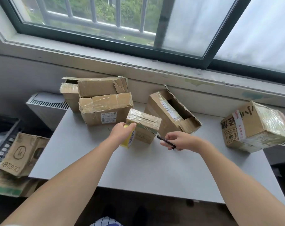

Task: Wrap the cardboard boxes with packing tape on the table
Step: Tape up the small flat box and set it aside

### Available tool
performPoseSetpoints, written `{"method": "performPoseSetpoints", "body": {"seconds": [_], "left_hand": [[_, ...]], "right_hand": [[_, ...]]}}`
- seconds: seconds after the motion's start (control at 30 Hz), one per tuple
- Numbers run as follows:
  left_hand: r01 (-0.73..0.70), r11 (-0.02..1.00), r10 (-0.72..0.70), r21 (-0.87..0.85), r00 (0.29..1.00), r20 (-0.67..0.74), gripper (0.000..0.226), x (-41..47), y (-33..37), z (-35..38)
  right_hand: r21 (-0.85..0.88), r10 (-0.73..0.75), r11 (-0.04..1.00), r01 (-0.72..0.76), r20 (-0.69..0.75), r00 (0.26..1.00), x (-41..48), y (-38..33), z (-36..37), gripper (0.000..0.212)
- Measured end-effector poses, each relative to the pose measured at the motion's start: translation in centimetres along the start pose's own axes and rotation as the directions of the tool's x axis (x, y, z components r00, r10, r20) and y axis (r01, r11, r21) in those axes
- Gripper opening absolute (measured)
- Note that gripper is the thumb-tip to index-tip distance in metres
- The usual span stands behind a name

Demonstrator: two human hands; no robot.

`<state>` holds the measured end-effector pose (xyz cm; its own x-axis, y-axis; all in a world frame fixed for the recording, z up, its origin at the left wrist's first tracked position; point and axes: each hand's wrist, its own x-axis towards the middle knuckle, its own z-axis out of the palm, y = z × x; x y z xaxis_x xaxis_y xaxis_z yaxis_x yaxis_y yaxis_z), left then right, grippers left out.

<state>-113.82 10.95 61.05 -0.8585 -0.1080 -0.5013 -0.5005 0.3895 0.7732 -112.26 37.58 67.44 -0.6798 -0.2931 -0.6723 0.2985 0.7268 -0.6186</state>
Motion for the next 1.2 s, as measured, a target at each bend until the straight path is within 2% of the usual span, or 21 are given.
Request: {"method": "performPoseSetpoints", "body": {"seconds": [0.1,0.27,0.37,0.47,0.6,0.7,0.77,0.87,0.93,1.03,1.2], "left_hand": [[0.001,1.0,-0.002,0.017,1.0,0.03,0.039,0.2,-0.2,-0.2],[-0.023,0.998,0.019,0.056,0.997,0.077,0.036,0.5,-0.5,-0.8],[-0.027,0.997,0.02,0.066,0.994,0.109,0.039,0.9,-0.5,-1.0],[-0.042,0.995,0.031,0.092,0.993,0.112,0.037,1.0,-0.2,-0.8],[-0.08,0.994,0.072,0.073,0.991,0.113,0.046,1.4,0.3,-1.1],[-0.105,0.993,0.097,0.046,0.985,0.142,0.044,1.7,0.9,-1.4],[-0.126,0.992,0.123,0.015,0.982,0.145,0.038,1.8,1.2,-1.5],[-0.144,0.99,0.141,0.009,0.979,0.149,0.028,1.8,1.7,-1.4],[-0.14,0.99,0.136,0.015,0.979,0.15,0.024,1.9,1.7,-1.6],[-0.136,0.99,0.128,0.038,0.978,0.163,0.022,2.1,1.8,-1.9],[-0.16,0.986,0.148,0.052,0.972,0.183,0.02,2.7,2.1,-1.8]], "right_hand": [[-0.058,0.011,0.998,-0.011,0.009,1.0,0.4,-1.7,-0.5,0.059],[-0.085,0.065,0.994,-0.064,0.01,0.998,1.4,-3.2,-0.7,0.054],[-0.073,0.064,0.995,-0.064,-0.006,0.998,1.7,-3.6,-1.0,0.044],[-0.073,0.069,0.995,-0.067,0.029,0.997,1.9,-3.8,-1.3,0.04],[-0.197,0.103,0.975,-0.106,-0.028,0.994,2.4,-3.8,-1.9,0.05],[-0.173,0.114,0.979,-0.111,0.005,0.993,2.6,-3.6,-2.5,0.05],[-0.136,0.105,0.986,-0.1,0.033,0.994,2.7,-3.6,-2.7,0.047],[-0.134,0.074,0.989,-0.069,0.032,0.997,3.2,-3.9,-2.6,0.057],[-0.134,0.065,0.989,-0.062,0.02,0.998,3.5,-4.2,-2.5,0.056],[-0.199,0.029,0.979,-0.034,-0.027,0.999,3.8,-4.4,-2.6,0.051],[-0.267,-0.065,0.963,0.035,-0.104,0.993,4.9,-5.6,-2.7,0.06]]}}
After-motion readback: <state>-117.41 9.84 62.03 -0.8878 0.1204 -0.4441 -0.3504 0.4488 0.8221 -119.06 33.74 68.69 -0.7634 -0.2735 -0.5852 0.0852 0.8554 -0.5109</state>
